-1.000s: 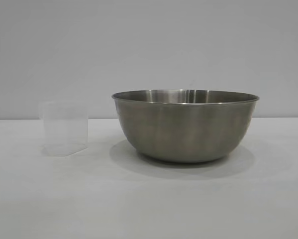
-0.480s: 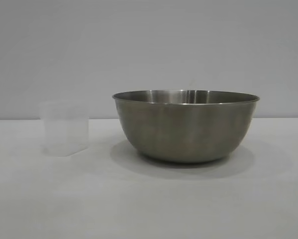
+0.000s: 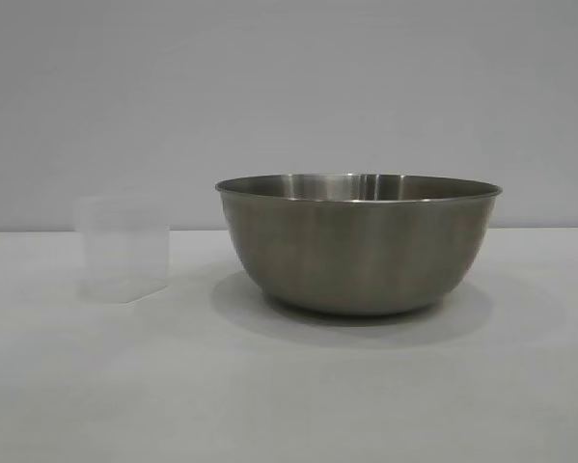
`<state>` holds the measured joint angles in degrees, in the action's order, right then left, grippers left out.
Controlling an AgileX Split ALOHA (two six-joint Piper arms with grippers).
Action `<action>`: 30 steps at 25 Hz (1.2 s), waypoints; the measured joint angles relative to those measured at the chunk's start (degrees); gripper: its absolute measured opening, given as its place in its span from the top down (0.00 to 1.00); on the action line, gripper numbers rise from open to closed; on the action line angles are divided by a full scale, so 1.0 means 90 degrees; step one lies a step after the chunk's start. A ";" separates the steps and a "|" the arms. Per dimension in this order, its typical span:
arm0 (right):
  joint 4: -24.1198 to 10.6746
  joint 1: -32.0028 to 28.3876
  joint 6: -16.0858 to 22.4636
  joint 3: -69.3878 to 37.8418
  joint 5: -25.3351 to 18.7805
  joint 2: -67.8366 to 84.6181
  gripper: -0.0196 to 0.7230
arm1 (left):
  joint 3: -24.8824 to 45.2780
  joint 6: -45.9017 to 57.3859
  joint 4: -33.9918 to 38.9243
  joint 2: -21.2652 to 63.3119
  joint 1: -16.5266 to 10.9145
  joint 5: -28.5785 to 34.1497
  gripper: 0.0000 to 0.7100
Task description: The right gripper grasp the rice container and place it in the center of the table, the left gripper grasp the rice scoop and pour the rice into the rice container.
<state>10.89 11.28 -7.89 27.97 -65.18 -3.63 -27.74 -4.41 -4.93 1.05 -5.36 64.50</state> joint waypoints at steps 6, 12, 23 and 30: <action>0.0000 0.0000 -0.0014 0.0000 0.0000 0.0000 0.51 | 0.0000 0.0000 0.0000 0.0000 0.0000 0.0000 0.66; 0.0011 0.0000 -0.0014 0.0000 -0.0038 0.0448 0.51 | 0.0000 0.0000 0.0012 0.0000 0.0000 -0.0014 0.66; 0.0078 0.0000 -0.0023 0.0000 -0.0049 0.0503 0.51 | 0.0000 0.0000 0.0012 0.0010 -0.0002 -0.0026 0.66; 0.0067 -0.0178 -0.0023 0.0000 -0.0049 0.0503 0.51 | 0.0000 0.0000 0.0012 0.0010 -0.0002 -0.0026 0.66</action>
<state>11.49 9.68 -8.10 27.97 -65.62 0.89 -27.74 -4.41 -4.83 1.14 -5.37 64.26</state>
